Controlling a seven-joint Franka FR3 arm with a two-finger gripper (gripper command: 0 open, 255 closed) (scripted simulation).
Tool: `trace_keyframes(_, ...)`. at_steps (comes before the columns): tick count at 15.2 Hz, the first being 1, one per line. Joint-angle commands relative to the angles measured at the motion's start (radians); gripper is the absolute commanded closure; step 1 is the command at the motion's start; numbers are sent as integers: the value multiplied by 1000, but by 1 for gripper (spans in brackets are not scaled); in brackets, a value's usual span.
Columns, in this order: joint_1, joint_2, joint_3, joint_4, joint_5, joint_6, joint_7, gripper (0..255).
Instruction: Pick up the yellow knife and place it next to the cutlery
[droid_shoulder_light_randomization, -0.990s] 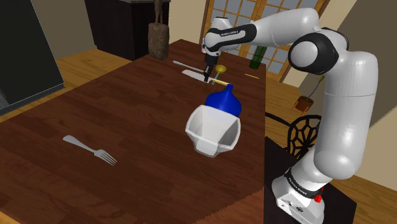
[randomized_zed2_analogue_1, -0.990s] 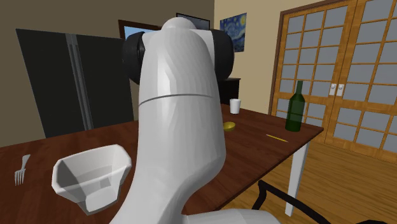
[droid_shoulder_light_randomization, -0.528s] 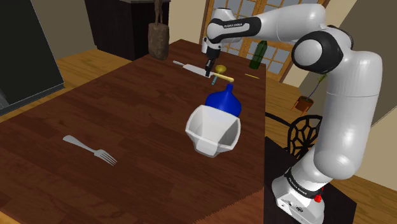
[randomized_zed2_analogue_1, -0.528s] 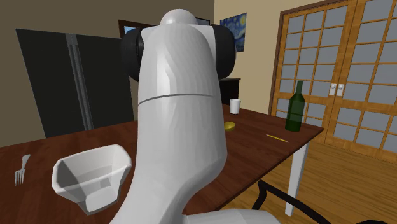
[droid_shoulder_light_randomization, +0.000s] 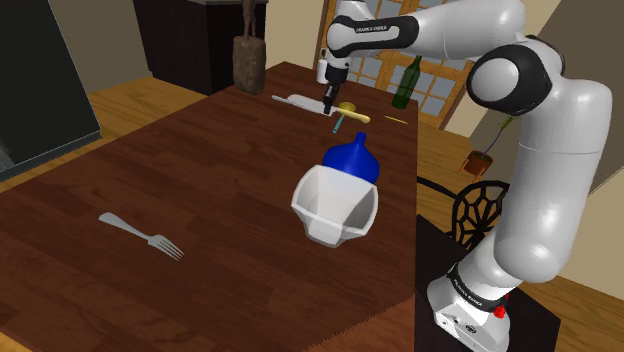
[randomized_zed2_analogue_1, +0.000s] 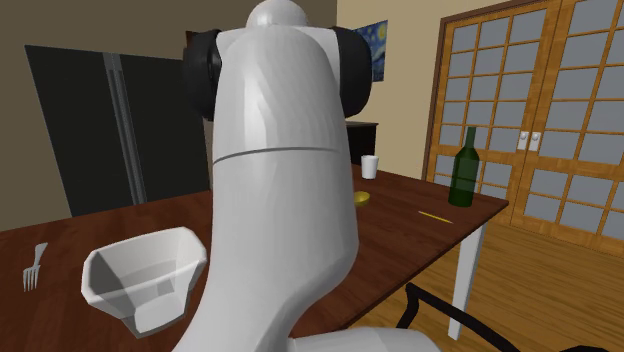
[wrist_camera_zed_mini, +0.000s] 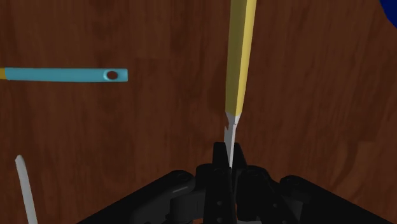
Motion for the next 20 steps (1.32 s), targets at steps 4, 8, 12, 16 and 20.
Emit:
trace_keyframes(4,71,-118,23,-173,-23,57,92,255)
trace_keyframes(8,124,-198,49,-286,-38,90,175,255)
trace_keyframes(12,176,-265,80,-375,-51,113,261,255)
trace_keyframes(16,226,-317,117,-443,-59,128,350,255)
trace_keyframes(20,274,-356,158,-492,-64,138,442,255)
